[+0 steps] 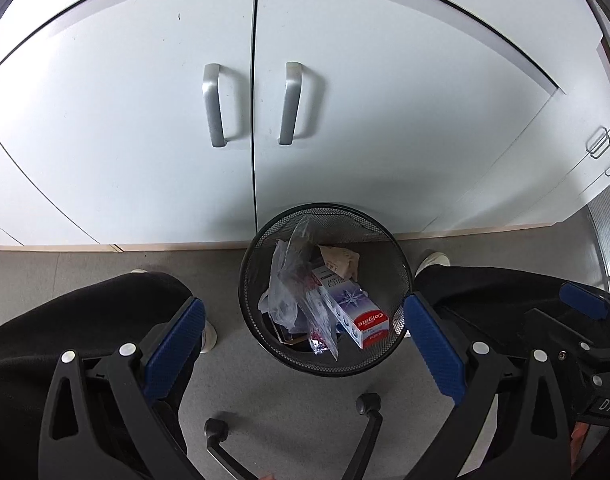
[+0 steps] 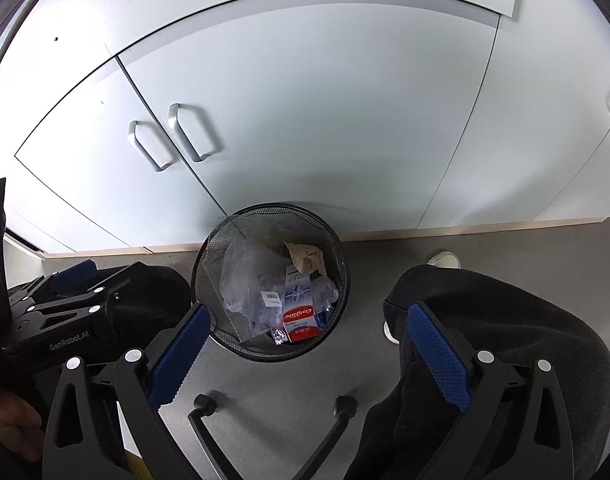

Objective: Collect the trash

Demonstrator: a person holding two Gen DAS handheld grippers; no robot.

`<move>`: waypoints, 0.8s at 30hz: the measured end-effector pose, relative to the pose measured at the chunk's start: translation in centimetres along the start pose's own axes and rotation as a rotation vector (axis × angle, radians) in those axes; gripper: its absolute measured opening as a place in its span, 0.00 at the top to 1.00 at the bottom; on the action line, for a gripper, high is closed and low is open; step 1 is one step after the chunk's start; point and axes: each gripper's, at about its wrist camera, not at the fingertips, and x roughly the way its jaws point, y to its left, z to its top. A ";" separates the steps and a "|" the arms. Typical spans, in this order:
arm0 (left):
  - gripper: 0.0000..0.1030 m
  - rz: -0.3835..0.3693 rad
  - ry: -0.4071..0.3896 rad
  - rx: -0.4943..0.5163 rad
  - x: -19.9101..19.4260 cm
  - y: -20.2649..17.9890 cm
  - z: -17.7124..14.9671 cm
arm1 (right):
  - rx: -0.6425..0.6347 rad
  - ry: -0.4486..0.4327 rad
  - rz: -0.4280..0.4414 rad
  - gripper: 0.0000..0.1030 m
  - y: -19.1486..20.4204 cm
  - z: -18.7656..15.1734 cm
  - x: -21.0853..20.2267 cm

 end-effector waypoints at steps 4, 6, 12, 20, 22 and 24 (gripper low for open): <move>0.04 0.007 -0.002 -0.016 -0.1 0.3 -0.1 | 0.005 0.005 0.007 0.03 -0.1 0.0 0.0; 0.04 0.007 -0.007 -0.019 -0.1 0.4 -0.1 | 0.002 0.006 0.007 0.03 0.0 0.0 0.1; 0.04 0.003 -0.004 -0.013 0.1 0.3 -0.2 | -0.012 0.010 0.013 0.03 0.3 -0.2 0.2; 0.04 0.003 -0.002 -0.006 0.1 0.0 -0.3 | -0.015 0.011 0.014 0.03 0.3 -0.2 0.3; 0.04 0.000 -0.001 -0.007 0.1 0.0 -0.3 | -0.012 0.011 0.014 0.03 0.4 -0.3 0.2; 0.04 -0.002 -0.001 -0.004 0.1 0.0 -0.3 | -0.010 0.012 0.012 0.03 0.4 -0.3 0.2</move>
